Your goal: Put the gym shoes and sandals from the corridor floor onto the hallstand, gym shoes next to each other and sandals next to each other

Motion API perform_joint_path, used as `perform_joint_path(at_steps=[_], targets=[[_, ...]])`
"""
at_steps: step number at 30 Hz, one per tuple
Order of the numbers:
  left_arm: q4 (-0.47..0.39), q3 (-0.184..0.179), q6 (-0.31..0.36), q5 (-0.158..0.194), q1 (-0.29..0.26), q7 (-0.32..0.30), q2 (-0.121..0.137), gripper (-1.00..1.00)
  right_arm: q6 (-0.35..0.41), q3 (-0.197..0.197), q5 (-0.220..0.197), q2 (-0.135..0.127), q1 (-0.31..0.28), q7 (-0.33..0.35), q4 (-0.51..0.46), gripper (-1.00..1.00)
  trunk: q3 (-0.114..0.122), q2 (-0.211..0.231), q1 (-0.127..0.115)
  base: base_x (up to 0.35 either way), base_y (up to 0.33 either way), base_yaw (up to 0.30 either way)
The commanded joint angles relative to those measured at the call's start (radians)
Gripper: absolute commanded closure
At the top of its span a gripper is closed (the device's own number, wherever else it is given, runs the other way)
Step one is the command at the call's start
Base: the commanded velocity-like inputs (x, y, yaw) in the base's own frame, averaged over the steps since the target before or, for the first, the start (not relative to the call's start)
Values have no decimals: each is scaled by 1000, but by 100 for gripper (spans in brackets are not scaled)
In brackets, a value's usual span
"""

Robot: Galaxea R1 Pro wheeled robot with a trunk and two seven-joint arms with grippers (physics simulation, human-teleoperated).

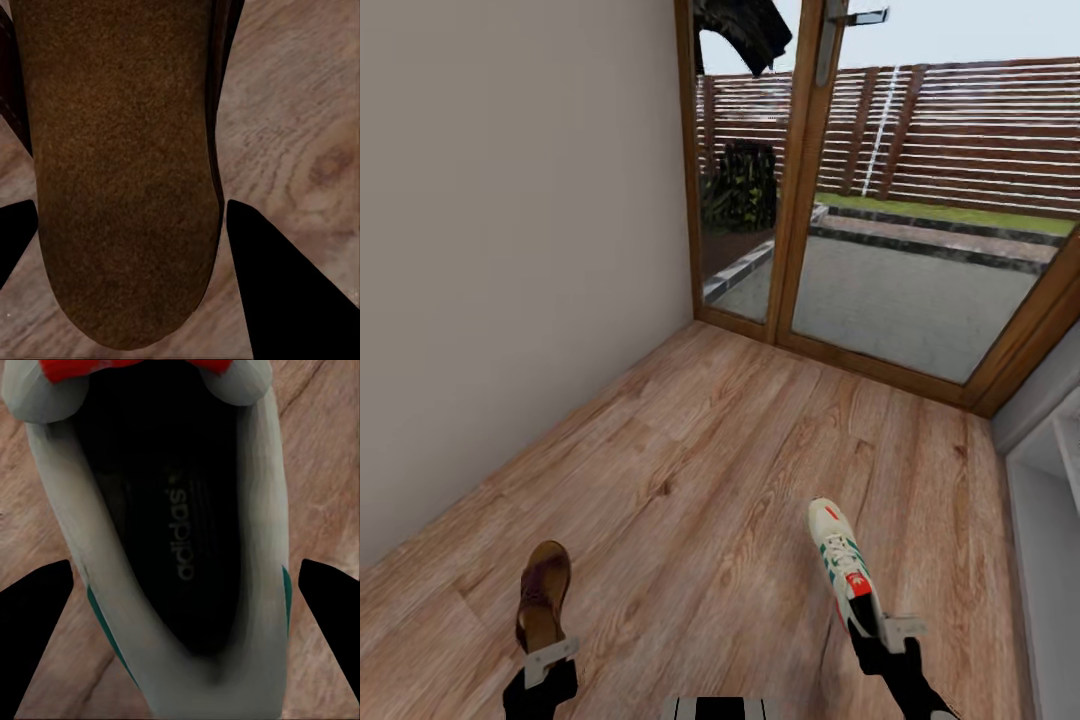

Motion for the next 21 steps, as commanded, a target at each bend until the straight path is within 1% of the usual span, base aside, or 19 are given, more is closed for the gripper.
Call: perform_joint_path(at_steps=[1,6,14,21], targets=[[1,-3,-4,-2,4,1,5,100,-14,-15,4,0,-1,8,22,100,4,7,-4,0,0,0],[2,-2,-7,-22,17,1,12,100,-32,-25,4,0,-1,7,87,100,28,42,-23,0,0,0],[11,-3,-7,-27,23,0,12,100,-36,-26,6,0,-1,7,113,100,66,98,-54,0,0,0],[14,-3,-7,-27,23,0,12,100,-36,-26,7,0,-1,7,117,100,99,147,-81,0,0,0]])
